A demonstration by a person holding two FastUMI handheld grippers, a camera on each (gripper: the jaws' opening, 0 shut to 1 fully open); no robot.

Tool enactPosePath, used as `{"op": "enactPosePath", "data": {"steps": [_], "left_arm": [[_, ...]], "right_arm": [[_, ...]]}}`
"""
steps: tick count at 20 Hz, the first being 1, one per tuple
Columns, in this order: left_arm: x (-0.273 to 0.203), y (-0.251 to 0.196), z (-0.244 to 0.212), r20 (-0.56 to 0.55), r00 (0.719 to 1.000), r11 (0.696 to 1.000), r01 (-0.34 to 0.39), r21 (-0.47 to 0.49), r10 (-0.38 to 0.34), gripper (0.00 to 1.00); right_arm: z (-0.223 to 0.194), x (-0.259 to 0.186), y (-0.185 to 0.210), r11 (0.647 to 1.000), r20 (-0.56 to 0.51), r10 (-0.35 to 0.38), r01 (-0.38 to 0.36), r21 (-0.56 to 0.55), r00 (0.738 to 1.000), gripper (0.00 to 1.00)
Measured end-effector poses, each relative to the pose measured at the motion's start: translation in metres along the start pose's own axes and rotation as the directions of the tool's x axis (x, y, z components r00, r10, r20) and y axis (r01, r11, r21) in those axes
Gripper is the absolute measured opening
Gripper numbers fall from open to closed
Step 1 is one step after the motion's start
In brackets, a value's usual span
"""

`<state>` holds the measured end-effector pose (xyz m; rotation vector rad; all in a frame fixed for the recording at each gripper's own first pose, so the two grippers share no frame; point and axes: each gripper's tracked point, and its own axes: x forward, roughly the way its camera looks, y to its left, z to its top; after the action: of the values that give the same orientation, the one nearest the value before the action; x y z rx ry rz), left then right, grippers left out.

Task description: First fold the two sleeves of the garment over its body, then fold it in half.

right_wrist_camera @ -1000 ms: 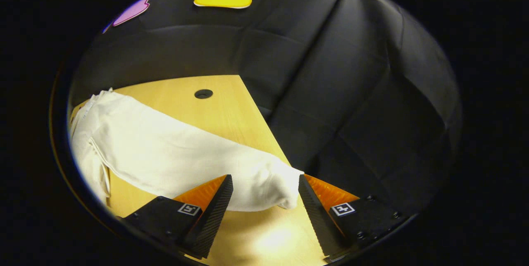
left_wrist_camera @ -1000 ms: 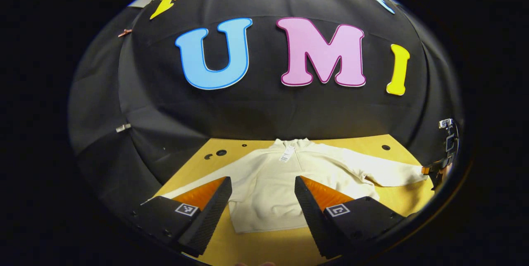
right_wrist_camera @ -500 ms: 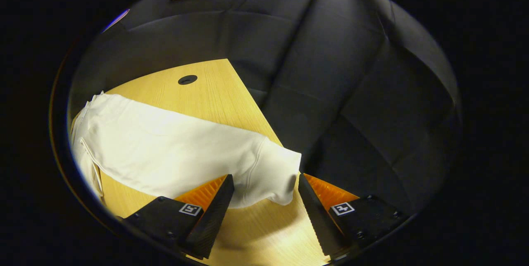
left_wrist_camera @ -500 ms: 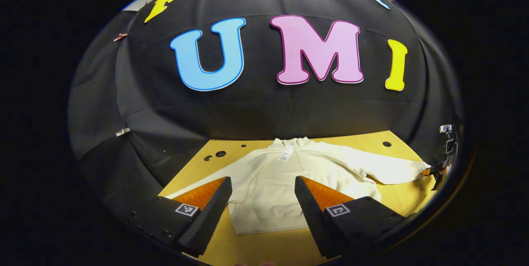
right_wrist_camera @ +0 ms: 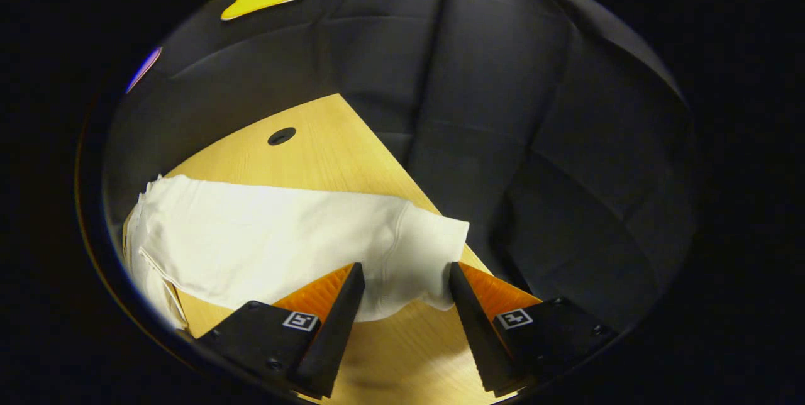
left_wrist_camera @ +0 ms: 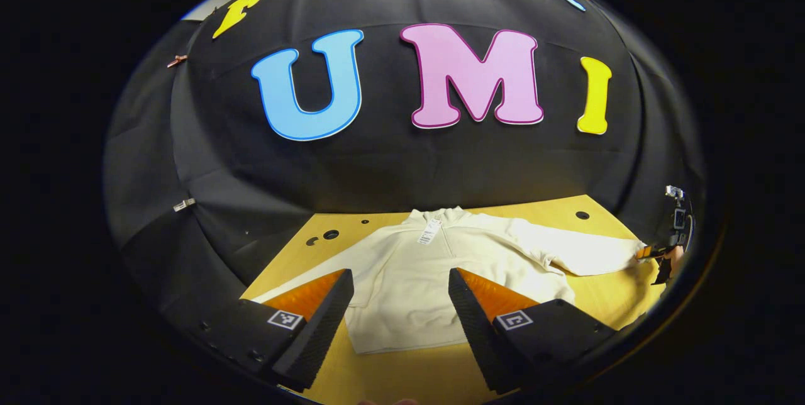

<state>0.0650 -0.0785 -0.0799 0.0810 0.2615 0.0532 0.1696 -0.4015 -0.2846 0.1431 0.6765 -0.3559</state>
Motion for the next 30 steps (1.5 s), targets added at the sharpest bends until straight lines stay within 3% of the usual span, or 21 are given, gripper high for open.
{"op": "enactPosePath", "data": {"steps": [2, 4, 5, 6, 8, 13, 23, 30], "left_arm": [[-0.003, 0.001, -0.003, -0.009, 1.000, 1.000, 0.003, 0.002, -0.003, 0.95], [-0.007, 0.003, -0.004, -0.014, 1.000, 1.000, 0.003, 0.002, -0.003, 0.98], [-0.009, 0.003, -0.003, -0.010, 1.000, 1.000, 0.005, 0.002, -0.005, 0.98], [-0.010, 0.005, -0.003, -0.005, 1.000, 1.000, 0.006, 0.004, -0.006, 0.98], [-0.014, 0.009, -0.003, -0.001, 1.000, 1.000, 0.010, 0.003, -0.010, 0.98], [-0.019, 0.020, 0.001, 0.008, 1.000, 1.000, 0.025, -0.015, -0.025, 0.98], [-0.036, 0.066, 0.001, 0.051, 0.999, 0.999, 0.014, -0.044, -0.012, 0.98], [-0.047, 0.097, -0.006, 0.056, 0.998, 0.996, -0.019, -0.089, 0.024, 0.98]], "right_arm": [[-0.001, -0.005, 0.013, 1.000, 0.005, -0.004, 0.004, -0.013, 1.000, 0.49], [0.000, -0.004, 0.017, 0.997, 0.012, -0.033, 0.034, -0.072, 0.999, 0.28], [0.003, -0.005, 0.019, 0.994, 0.018, -0.039, 0.041, -0.099, 0.999, 0.22], [-0.001, -0.005, 0.026, 0.993, -0.003, -0.019, 0.018, -0.117, 1.000, 0.13], [-0.007, -0.015, 0.048, 0.989, -0.039, 0.037, -0.043, -0.140, 0.999, 0.08], [-0.006, -0.039, 0.097, 0.953, -0.039, 0.092, -0.100, -0.287, 0.995, 0.08], [0.092, -0.117, 0.200, 0.941, 0.116, 0.212, -0.171, -0.292, 0.970, 0.08], [0.140, -0.152, 0.326, 0.880, 0.166, 0.340, -0.251, -0.404, 0.926, 0.08]]}}
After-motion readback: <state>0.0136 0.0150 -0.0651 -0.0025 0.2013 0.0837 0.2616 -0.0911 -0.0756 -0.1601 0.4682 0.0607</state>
